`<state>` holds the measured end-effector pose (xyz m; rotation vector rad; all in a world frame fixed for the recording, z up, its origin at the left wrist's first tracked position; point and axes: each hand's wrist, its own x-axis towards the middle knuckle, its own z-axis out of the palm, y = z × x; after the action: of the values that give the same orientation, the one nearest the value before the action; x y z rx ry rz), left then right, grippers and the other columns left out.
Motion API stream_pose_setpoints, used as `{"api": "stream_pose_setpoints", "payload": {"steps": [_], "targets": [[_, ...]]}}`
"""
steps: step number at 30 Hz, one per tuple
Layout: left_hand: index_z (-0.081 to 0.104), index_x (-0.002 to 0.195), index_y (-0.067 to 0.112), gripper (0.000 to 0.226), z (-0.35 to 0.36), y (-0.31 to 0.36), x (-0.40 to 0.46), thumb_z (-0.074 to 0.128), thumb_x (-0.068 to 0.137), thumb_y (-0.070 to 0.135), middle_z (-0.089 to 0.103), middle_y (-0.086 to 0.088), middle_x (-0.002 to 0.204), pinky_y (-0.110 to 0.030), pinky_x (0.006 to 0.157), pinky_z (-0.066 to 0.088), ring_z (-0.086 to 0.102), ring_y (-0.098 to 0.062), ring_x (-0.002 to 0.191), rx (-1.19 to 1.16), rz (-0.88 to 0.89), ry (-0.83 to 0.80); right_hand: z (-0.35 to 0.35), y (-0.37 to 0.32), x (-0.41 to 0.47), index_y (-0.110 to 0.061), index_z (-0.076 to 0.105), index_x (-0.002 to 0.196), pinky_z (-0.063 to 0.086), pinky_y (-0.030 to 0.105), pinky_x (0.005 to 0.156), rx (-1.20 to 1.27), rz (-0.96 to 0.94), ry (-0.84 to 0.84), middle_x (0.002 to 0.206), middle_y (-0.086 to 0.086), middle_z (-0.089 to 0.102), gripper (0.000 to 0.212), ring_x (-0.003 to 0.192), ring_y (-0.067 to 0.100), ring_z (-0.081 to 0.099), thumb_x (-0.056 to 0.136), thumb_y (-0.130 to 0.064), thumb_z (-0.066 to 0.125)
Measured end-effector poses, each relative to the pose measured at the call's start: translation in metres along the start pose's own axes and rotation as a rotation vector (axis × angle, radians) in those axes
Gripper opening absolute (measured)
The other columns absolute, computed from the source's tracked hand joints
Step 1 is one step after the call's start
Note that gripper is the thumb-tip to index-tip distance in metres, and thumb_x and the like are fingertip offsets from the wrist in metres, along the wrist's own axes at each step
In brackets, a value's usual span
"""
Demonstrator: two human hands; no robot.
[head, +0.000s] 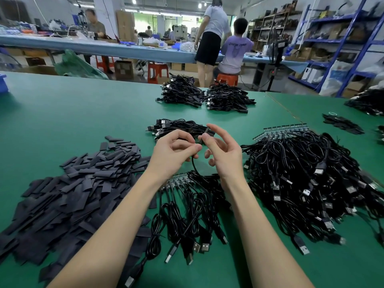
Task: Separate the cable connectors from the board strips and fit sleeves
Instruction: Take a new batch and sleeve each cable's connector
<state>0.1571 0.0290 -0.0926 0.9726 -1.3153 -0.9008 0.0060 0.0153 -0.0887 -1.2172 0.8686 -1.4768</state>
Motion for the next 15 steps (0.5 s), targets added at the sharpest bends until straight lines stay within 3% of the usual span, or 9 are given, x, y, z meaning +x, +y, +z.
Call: {"api": "stream_pose_setpoints", "payload": {"steps": [6,15], "targets": [[0.064,0.092,0.009,0.02,0.0045,-0.0011,-0.0009,0.082,0.082,0.007,0.075,-0.007,0.073,-0.018,0.065,0.052,0.073,-0.016,0.067,-0.015,-0.016,0.024,-0.0019,0.0037,-0.0013,-0.025,0.075,0.108,0.034,0.019,0.045,0.034,0.048,0.077,0.08,-0.001,0.075,0.021,0.051,0.009,0.048,0.089,-0.018,0.079],[0.065,0.093,0.008,0.02,0.0046,0.0,-0.002,0.082,0.083,0.01,0.076,-0.008,0.075,-0.017,0.065,0.051,0.073,-0.015,0.069,0.023,-0.043,0.014,-0.0019,0.0017,0.0015,-0.021,0.077,0.109,0.035,0.017,0.046,0.1,0.164,0.117,0.086,0.001,0.076,0.023,0.045,0.009,0.044,0.087,-0.02,0.081]]}}
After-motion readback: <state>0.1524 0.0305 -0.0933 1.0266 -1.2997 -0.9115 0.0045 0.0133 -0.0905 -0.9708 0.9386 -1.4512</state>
